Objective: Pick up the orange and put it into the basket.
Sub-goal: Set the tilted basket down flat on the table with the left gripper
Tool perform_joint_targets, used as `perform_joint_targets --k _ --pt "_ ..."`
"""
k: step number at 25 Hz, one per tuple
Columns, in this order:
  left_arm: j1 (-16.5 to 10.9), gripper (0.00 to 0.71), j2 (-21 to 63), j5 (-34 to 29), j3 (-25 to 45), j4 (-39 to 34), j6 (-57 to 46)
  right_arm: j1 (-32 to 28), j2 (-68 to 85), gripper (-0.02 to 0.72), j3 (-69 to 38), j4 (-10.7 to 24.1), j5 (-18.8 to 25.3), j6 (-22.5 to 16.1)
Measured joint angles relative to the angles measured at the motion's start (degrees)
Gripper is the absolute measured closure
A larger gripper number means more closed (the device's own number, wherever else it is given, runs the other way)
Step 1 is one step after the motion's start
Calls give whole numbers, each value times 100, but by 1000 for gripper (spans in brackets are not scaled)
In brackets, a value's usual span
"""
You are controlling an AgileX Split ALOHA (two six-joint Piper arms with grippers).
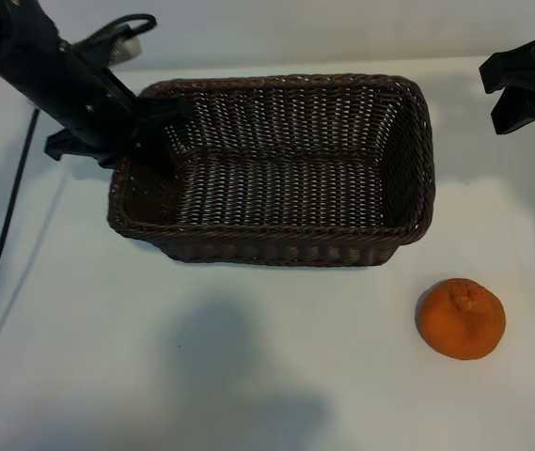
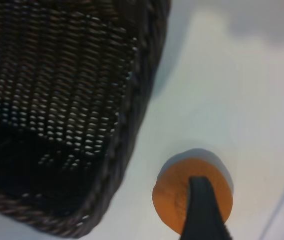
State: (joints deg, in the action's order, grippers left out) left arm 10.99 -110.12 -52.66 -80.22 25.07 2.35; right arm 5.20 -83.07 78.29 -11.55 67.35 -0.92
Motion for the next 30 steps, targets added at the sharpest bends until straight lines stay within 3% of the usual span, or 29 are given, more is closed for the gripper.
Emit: perform_joint_targets --k 13,30 --pt "218 557 -682 486 0 -1 10 0 0 270 0 -17 0 -5" --pt "225 557 -935 709 -9 -14 28 0 0 270 0 -17 0 -4"
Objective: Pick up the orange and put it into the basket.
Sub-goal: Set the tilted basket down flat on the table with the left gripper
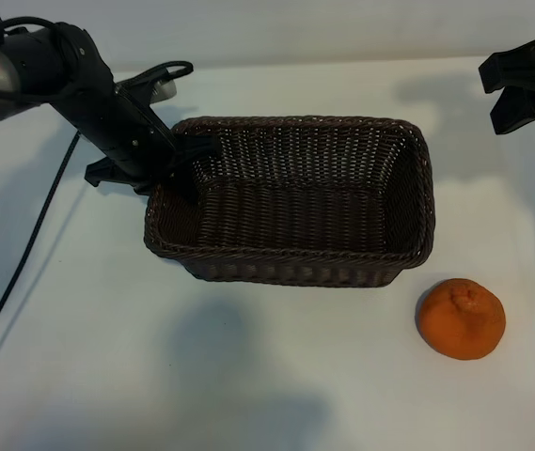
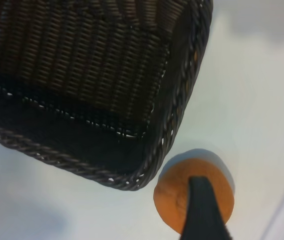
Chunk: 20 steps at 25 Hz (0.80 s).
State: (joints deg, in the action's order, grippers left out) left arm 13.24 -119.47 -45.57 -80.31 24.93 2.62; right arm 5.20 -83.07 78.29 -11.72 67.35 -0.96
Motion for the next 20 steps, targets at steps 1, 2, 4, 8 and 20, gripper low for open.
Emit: perform_joint_targets --k 1,2,4,8,20 --pt "0 557 -6 0 0 -5 0 0 0 270 0 0 0 0" --pt "0 557 -6 0 0 1 0 0 0 270 0 0 0 0" --pt "0 557 -11 0 0 1 0 0 0 270 0 0 0 0" --pt "0 557 -11 -14 -2 -4 -6 0 0 270 0 0 0 0" --pt "0 557 -11 -50 -7 -4 -125 0 0 270 0 0 0 0"
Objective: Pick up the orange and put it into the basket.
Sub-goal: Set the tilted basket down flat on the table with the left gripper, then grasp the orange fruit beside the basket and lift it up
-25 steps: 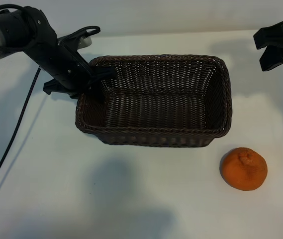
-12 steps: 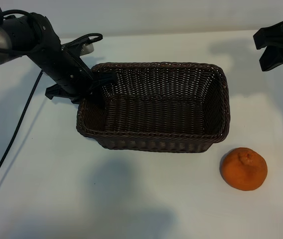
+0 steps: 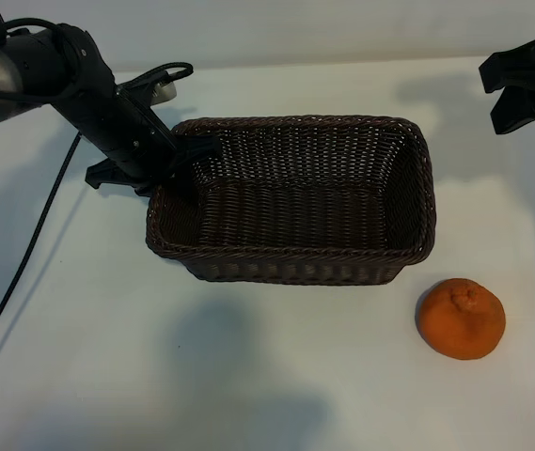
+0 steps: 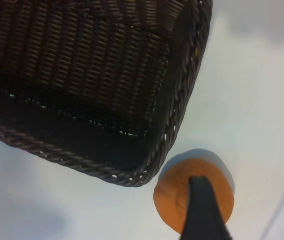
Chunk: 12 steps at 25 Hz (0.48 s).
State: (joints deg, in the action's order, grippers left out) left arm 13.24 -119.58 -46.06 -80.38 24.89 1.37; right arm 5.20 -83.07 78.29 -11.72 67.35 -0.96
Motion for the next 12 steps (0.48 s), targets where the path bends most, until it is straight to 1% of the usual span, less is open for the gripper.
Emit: perform_joint_targets --k 2,4,10,12 --pt "0 549 0 -6 0 -5 0 0 0 270 0 0 0 0" --pt "0 512 0 -40 0 1 0 0 0 270 0 0 0 0" --pt "0 292 0 -161 0 38 -8 0 0 270 0 0 -6 0" --pt "0 242 0 -210 0 43 -7 0 0 270 0 0 -13 0"
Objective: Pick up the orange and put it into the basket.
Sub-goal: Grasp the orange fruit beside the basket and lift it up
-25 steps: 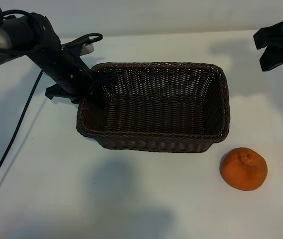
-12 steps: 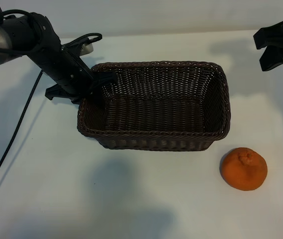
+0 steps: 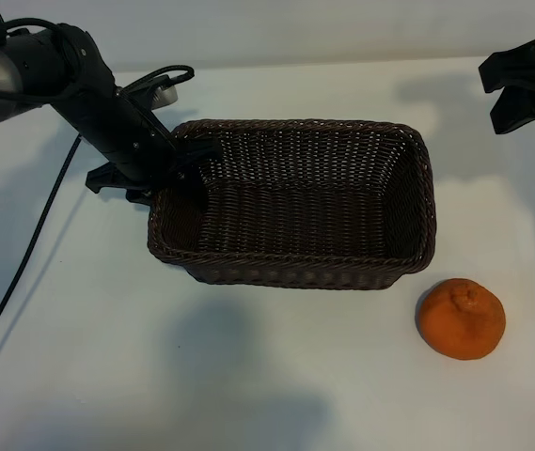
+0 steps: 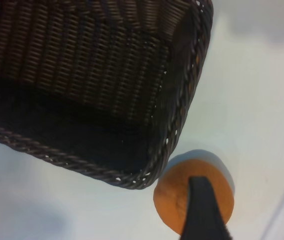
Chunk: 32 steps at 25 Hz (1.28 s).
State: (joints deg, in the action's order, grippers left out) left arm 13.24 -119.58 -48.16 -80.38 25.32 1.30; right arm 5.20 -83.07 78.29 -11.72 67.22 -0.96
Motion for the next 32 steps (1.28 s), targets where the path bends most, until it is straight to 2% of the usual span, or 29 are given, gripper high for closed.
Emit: perform_joint_targets --k 4,7,14,28,32 --pt "0 199 0 -103 0 0 0 0 0 270 0 -2 -11 0" --pt "0 194 0 -167 -14 0 0 0 0 270 0 -2 -11 0" --pt "0 191 77 -741 -376 -120 -83 0 0 270 0 -2 -11 0" --pt "0 190 1123 -1881 -525 -1014 -273 0 0 270 0 -2 -11 4" --pt "0 190 1471 -1911 -525 -1103 -277 0 0 270 0 -2 -11 4"
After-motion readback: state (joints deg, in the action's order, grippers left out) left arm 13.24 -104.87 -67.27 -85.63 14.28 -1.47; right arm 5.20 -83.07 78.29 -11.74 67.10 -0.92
